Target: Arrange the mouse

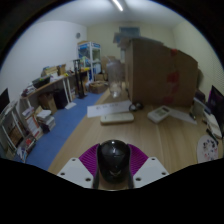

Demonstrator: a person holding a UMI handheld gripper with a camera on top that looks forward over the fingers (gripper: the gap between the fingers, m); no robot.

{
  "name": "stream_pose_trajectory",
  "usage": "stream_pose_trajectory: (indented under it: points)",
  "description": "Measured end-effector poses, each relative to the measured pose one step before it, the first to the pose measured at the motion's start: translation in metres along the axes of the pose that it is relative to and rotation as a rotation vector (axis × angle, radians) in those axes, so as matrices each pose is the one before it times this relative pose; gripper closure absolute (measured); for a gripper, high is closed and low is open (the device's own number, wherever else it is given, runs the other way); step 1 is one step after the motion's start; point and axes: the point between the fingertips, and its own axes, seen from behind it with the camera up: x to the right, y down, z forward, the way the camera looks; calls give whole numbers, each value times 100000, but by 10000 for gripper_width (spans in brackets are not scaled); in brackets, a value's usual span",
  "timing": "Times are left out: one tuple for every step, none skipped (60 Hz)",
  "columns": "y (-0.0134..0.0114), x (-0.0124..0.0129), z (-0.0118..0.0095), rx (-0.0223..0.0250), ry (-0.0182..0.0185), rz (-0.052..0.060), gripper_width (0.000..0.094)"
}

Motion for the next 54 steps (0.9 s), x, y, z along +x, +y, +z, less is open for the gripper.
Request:
stream_pose_trajectory:
  points:
    - [-676, -14, -566, 1696, -702, -72, 550]
    - [-742, 71, -567, 2210, -297, 327, 551]
    - [-880, 187, -676, 2261, -39, 365, 550]
    - [-992, 222, -701, 2346, -62, 133, 548]
    - [-1160, 281, -776, 2634, -92, -54, 553]
    - [-1241, 315, -860, 2784, -161, -230, 554]
    - [-1248, 345, -875, 2583, -285, -411, 553]
    - [-1271, 302, -458, 2700, -260, -233, 551]
    - [-1442, 461, -1333, 2445, 205, -23, 552]
    - [-1249, 631, -929, 2543, 262, -356, 552]
    - [-1225, 753, -905, 2384, 482, -764, 552]
    - [-1159, 974, -641, 2725, 818, -867, 552]
    - [-1202, 1102, -814, 2507, 1364, -838, 552]
    - [-1132, 1259, -812, 2418, 1859, -904, 554]
    - [-1025, 1436, -744, 2089, 2188, -964, 555]
    - [-931, 1470, -701, 1676, 2302, -1158, 556]
    - [-701, 1618, -560, 1322, 2290, -1207, 555]
    - [-813, 1878, -432, 1180, 2130, -969, 555]
    - [-552, 1538, -195, 709, 2236, -562, 554]
    - [-231, 1550, -268, 469, 2169, -428, 551]
    - [50, 1658, -434, 110, 2072, -420, 556]
    - [102, 1568, -60, -333, 1988, -203, 555]
    - [269, 1588, 5, -574, 1950, 76, 553]
    - [399, 1519, 86, -861, 1957, 351, 555]
    - [614, 1456, 141, -1251, 1896, 378, 554]
    - [791, 1434, 307, -1490, 1713, 319, 554]
    - [859, 1270, 345, -1666, 1506, 382, 552]
    - [959, 1268, 414, -1964, 1283, 293, 553]
    - [1130, 1152, 486, -2253, 1099, 254, 553]
    - [1491, 1091, 546, -2114, 895, 234, 555]
    - [648, 937, 688, -2740, 650, 205, 554]
    - [1186, 982, 682, -2726, 605, 68, 554]
    - [1592, 712, 541, -2662, 723, -65, 553]
    - [867, 909, 709, -3114, 550, 72, 555]
    - [1217, 795, 698, -2691, 921, 82, 552]
    - [1491, 611, 627, -2103, 1132, -53, 553]
    - [1020, 613, 566, -2011, 780, -323, 553]
    - [1024, 425, 654, -1973, 445, -408, 552]
    - [924, 249, 581, -2154, 80, -394, 556]
    - [941, 131, 544, -2198, -425, -248, 556]
    - [832, 18, 529, -1998, -769, 108, 555]
    - [702, -4, 440, -1678, -807, 593, 553]
    - [787, -284, 544, -1273, -415, 840, 555]
    - [469, 284, 303, -1194, -998, 918, 552]
    - [418, 48, 328, -1221, -589, 801, 553]
    - [342, 77, 296, -1122, -481, 593, 553]
    - [333, 110, 266, -1033, -234, 397, 552]
    - [300, 137, 233, -930, 103, 288, 553]
    - [286, 183, 207, -952, 418, 247, 554]
    - [295, 196, 217, -847, 522, 174, 553]
    - [360, -75, 418, -814, 506, 0, 551]
    - [461, 34, 186, -1067, 154, -140, 550]
    - [572, -5, 250, -1639, -110, -278, 537]
    - [756, -93, -49, -2491, -587, -498, 535]
